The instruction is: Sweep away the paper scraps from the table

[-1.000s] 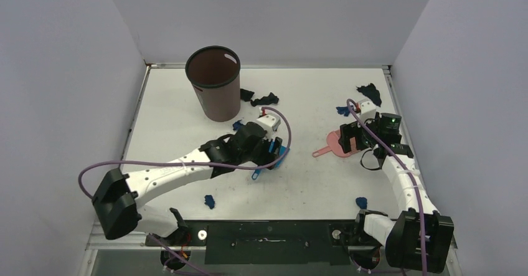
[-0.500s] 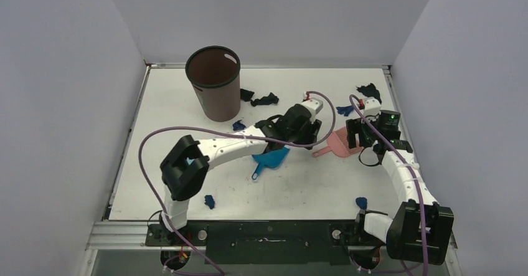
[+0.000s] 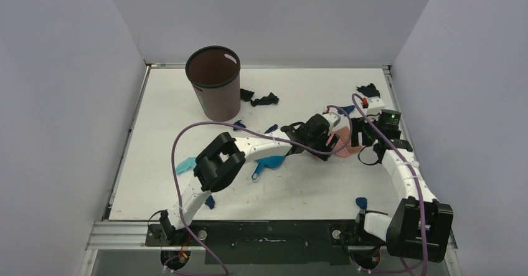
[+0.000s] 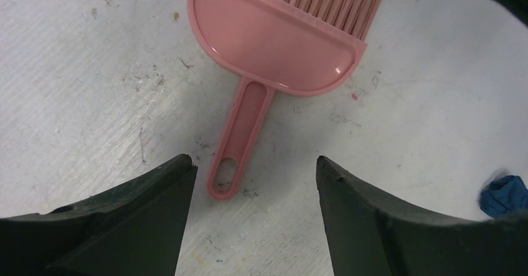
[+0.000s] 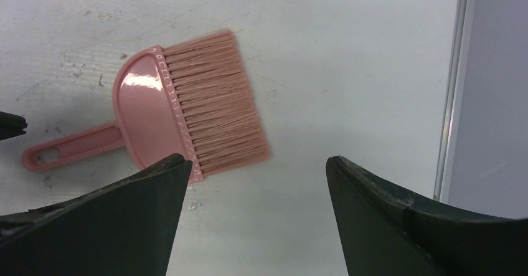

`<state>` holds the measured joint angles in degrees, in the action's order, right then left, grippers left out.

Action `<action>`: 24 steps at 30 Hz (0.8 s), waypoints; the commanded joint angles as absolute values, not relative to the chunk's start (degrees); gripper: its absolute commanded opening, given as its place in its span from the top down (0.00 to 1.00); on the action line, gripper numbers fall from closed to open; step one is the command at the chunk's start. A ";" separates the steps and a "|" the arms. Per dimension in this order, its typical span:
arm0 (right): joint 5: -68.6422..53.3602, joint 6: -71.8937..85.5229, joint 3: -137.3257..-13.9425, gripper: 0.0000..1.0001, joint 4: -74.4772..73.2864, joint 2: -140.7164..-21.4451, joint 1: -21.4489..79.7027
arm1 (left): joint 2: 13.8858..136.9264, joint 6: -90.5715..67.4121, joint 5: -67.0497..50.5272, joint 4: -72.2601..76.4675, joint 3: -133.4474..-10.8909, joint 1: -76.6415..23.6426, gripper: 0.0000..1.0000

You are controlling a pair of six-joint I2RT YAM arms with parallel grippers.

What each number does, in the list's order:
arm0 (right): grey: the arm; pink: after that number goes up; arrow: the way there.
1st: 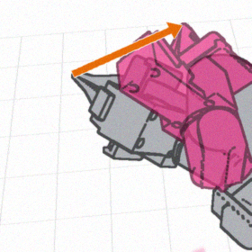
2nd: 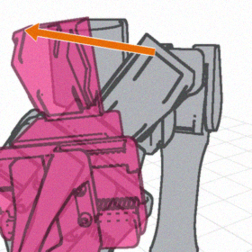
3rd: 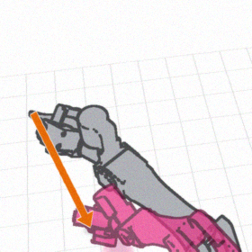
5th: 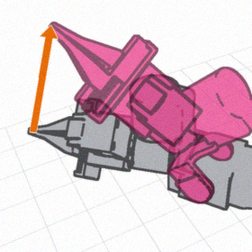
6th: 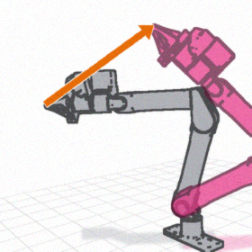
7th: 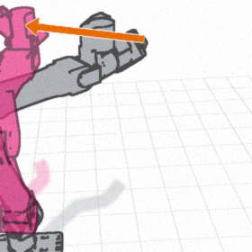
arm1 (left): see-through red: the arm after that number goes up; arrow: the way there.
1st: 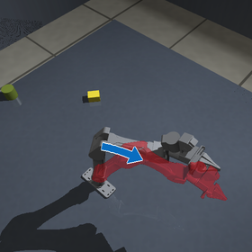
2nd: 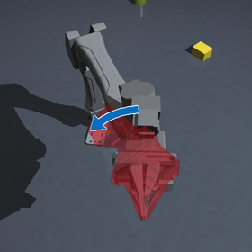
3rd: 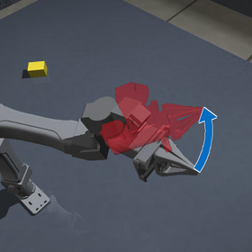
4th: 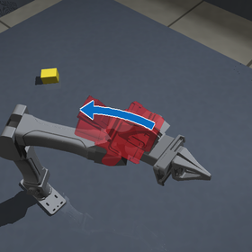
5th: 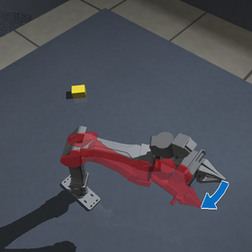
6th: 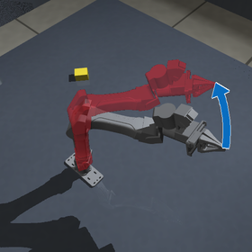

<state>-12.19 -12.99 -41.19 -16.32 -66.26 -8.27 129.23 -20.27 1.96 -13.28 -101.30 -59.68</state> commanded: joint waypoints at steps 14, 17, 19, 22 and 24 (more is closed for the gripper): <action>-8.24 -13.52 -43.27 0.16 -13.45 -68.76 -8.58 | 128.02 -15.11 -13.12 -0.96 -93.65 -60.95 0.33; -7.91 -13.50 -43.31 0.15 -13.41 -69.52 -8.57 | 127.82 -13.98 -14.46 -3.27 -94.05 -62.31 0.34; -7.96 -13.56 -43.36 0.16 -13.53 -69.98 -8.56 | 127.08 -14.28 -16.49 -4.28 -93.82 -63.23 0.34; -7.69 -13.70 -43.29 0.15 -13.66 -70.22 -8.61 | 123.58 -15.29 -19.88 -2.84 -90.72 -64.85 0.35; -7.63 -13.78 -43.18 0.15 -13.62 -70.38 -8.64 | 120.03 -15.70 -21.87 -0.99 -87.26 -65.75 0.35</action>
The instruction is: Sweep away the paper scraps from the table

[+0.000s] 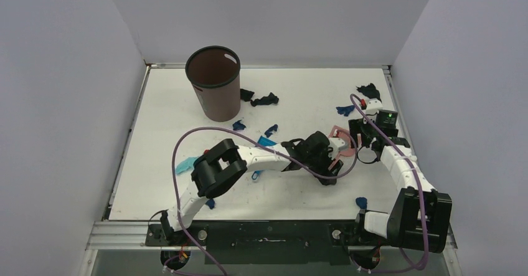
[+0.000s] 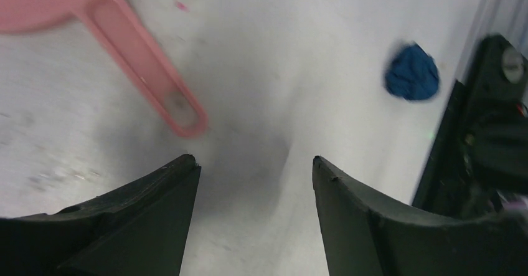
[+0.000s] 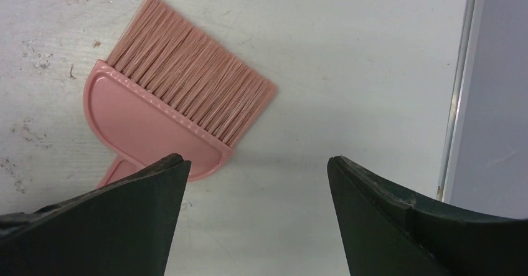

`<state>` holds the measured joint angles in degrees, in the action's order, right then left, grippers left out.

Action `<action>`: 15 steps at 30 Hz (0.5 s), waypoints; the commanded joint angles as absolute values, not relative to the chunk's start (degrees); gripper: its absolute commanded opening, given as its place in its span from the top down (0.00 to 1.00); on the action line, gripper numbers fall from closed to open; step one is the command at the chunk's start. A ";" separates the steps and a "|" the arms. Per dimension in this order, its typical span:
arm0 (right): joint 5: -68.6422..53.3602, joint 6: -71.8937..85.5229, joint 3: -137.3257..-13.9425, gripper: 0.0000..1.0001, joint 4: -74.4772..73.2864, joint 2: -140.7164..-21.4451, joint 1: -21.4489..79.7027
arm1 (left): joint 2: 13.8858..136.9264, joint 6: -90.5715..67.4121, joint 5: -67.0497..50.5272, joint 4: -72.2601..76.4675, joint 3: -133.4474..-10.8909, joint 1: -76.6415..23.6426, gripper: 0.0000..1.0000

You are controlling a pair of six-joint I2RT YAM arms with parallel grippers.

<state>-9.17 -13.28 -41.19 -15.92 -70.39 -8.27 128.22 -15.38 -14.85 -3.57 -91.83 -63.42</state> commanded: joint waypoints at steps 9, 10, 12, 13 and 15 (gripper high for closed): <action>-10.96 -14.61 -46.38 0.15 -19.77 -76.77 -8.25 | 100.37 -12.22 -2.00 -17.02 -80.28 -64.35 0.33; -12.80 -14.81 -47.17 0.15 -21.20 -77.81 -7.95 | 98.23 -12.39 0.07 -18.42 -78.68 -63.47 0.33; -15.99 -15.52 -47.80 0.16 -22.89 -78.92 -6.34 | 93.52 -13.01 2.62 -19.63 -74.20 -61.17 0.32; -16.40 -15.73 -47.67 0.16 -22.89 -79.08 -4.79 | 91.30 -13.34 3.46 -19.57 -72.00 -59.93 0.32; -14.74 -15.75 -47.11 0.15 -22.06 -78.86 -0.93 | 87.32 -14.45 5.65 -20.04 -68.24 -57.81 0.31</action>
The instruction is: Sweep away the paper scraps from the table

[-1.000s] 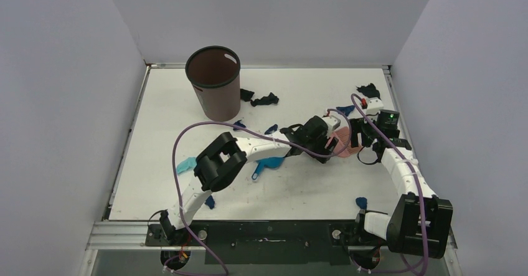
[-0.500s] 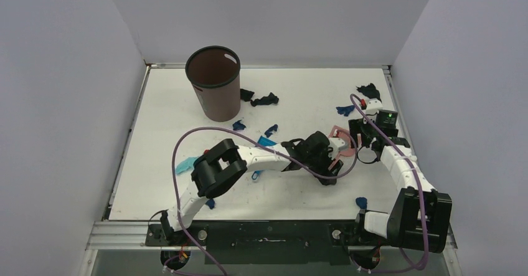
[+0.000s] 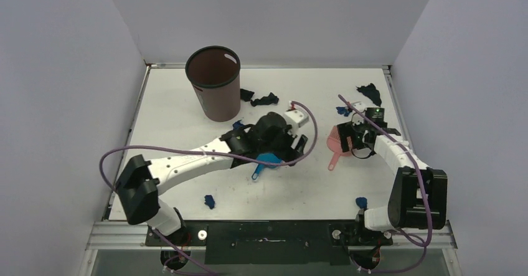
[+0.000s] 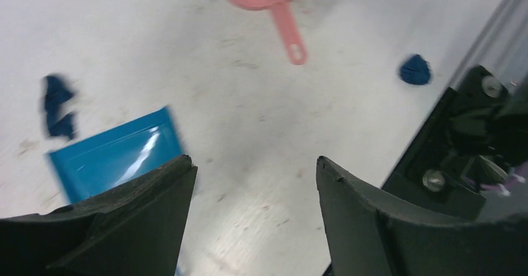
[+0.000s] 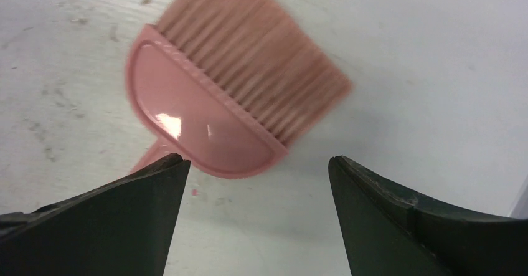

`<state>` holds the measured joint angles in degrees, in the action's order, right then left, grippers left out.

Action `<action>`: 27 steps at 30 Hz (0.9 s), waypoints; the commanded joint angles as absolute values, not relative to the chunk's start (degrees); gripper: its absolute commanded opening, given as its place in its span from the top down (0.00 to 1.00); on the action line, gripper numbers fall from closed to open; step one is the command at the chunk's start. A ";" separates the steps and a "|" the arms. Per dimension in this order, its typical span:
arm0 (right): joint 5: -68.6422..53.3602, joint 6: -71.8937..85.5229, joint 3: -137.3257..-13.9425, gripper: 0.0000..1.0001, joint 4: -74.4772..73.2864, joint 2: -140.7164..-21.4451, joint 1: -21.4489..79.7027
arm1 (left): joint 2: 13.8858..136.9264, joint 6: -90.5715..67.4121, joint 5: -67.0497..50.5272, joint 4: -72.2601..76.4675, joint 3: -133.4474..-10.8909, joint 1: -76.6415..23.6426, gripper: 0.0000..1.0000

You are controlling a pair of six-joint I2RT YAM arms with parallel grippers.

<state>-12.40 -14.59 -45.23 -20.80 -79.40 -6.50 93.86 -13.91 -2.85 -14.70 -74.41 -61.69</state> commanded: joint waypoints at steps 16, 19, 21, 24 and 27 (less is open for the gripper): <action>1.80 -20.00 -44.50 0.02 -19.57 -84.41 16.26 | 74.40 -16.62 6.28 -16.12 -54.81 -45.98 0.27; 7.30 -22.38 -42.25 0.01 -19.10 -82.17 17.92 | 73.52 -16.19 6.16 -15.95 -54.45 -45.79 0.26; 9.38 -23.81 -40.47 0.01 -18.95 -80.64 17.99 | 73.02 -16.07 5.78 -15.82 -54.36 -45.70 0.26; 13.99 -25.57 -37.29 0.01 -18.74 -79.75 18.00 | 72.84 -16.37 5.62 -16.06 -54.53 -45.38 0.26; 17.36 -27.57 -34.35 0.01 -17.55 -79.40 15.93 | 72.97 -16.72 4.90 -15.96 -54.58 -44.85 0.26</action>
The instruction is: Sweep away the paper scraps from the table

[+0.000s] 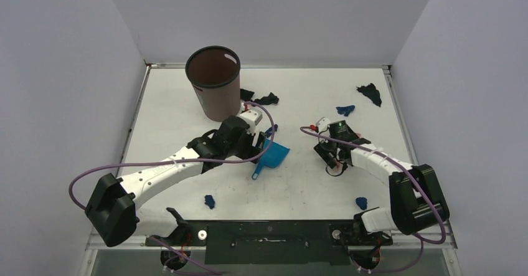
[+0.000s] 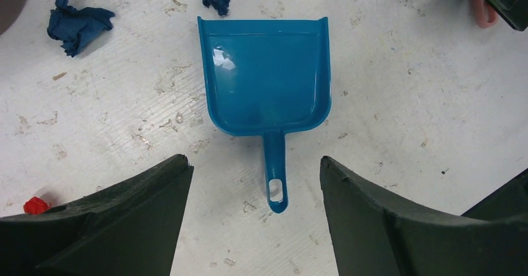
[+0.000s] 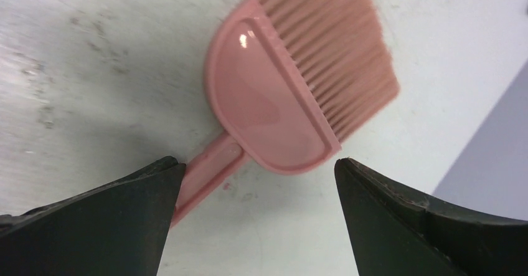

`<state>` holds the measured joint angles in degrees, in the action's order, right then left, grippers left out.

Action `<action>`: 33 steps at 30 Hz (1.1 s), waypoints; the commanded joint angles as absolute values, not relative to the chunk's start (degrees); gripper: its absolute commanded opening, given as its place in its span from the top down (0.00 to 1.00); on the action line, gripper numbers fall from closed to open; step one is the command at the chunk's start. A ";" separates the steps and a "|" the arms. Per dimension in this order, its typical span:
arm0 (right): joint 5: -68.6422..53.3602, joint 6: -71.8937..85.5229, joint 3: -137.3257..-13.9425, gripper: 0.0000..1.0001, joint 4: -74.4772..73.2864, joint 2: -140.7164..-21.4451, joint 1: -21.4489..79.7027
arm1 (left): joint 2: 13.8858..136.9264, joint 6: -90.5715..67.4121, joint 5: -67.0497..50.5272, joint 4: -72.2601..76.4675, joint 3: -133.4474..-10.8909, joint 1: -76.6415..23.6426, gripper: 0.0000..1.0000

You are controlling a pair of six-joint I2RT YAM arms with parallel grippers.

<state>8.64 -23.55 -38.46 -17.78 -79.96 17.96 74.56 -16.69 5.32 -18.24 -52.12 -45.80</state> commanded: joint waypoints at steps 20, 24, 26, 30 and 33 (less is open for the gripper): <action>-20.68 -49.69 -48.84 0.25 -35.92 -87.03 -13.45 | 73.01 -18.28 0.73 -14.33 -54.05 -42.18 0.26; -22.63 -56.07 -56.31 0.24 -37.37 -90.87 -16.49 | 73.47 -18.28 0.01 -14.37 -54.27 -42.11 0.26; -23.56 -59.59 -60.21 0.23 -39.61 -93.99 -17.22 | 73.40 -18.12 0.00 -14.42 -54.32 -42.11 0.26; -27.79 -67.74 -69.23 0.19 -47.80 -101.42 -18.73 | 73.09 -17.63 0.30 -14.35 -54.05 -42.10 0.26; -29.71 -72.31 -75.19 0.15 -53.40 -106.68 -18.90 | 73.20 -17.43 0.20 -14.33 -54.05 -42.02 0.26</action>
